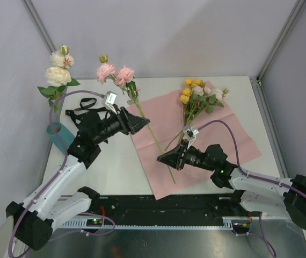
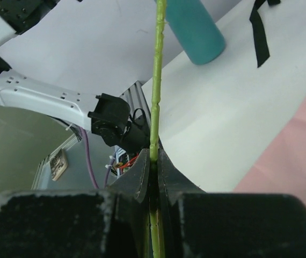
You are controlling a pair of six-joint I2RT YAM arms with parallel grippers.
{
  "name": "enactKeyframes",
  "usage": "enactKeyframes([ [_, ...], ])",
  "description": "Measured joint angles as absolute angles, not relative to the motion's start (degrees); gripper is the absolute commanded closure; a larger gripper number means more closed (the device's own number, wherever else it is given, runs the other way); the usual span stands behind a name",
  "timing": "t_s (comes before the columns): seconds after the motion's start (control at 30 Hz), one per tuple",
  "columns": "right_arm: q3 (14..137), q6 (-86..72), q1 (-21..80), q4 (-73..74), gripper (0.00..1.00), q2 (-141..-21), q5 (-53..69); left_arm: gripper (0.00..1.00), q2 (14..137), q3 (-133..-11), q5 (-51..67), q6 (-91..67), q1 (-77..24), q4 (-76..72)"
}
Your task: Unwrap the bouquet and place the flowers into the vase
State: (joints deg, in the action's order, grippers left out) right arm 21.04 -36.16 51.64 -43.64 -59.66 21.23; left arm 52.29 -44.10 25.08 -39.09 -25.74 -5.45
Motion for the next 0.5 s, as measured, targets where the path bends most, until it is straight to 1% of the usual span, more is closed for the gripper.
enactKeyframes([
  [0.07, 20.82, -35.99, 52.58, -44.29, 1.0, -59.68, 21.04, 0.5, 53.17, -44.36, 24.97, -39.13, -26.52, -5.76],
  [0.17, 20.67, -35.97, 53.43, -44.91, 1.0, -59.96, 20.64, 0.65, 53.32, -44.47, 24.6, -39.16, -27.07, -6.59],
  [0.27, 20.67, -35.97, 53.98, -45.5, 1.0, -60.97, 20.16, 0.77, 53.17, -44.47, 24.25, -39.11, -27.16, -7.18],
  [0.33, 20.64, -35.94, 54.3, -45.82, 1.0, -61.78, 20.01, 0.87, 52.95, -44.47, 24.05, -39.07, -27.2, -7.51],
  [0.37, 20.64, -35.92, 54.46, -46.15, 1.0, -62.19, 19.88, 0.93, 52.84, -44.47, 24.08, -39.18, -27.2, -7.51],
  [0.43, 20.64, -35.77, 54.61, -46.52, 0.99, -62.87, 19.49, 0.98, 52.64, -44.47, 24.12, -39.29, -27.27, -7.6],
  [0.47, 20.64, -35.75, 54.63, -46.63, 0.97, -63.2, 19.35, 0.99, 52.49, -44.47, 24.16, -39.48, -27.38, -7.66],
  [0.5, 20.64, -35.68, 54.63, -46.74, 0.92, -63.53, 19.22, 0.99, 52.36, -44.47, 24.21, -39.53, -27.44, -7.64],
])
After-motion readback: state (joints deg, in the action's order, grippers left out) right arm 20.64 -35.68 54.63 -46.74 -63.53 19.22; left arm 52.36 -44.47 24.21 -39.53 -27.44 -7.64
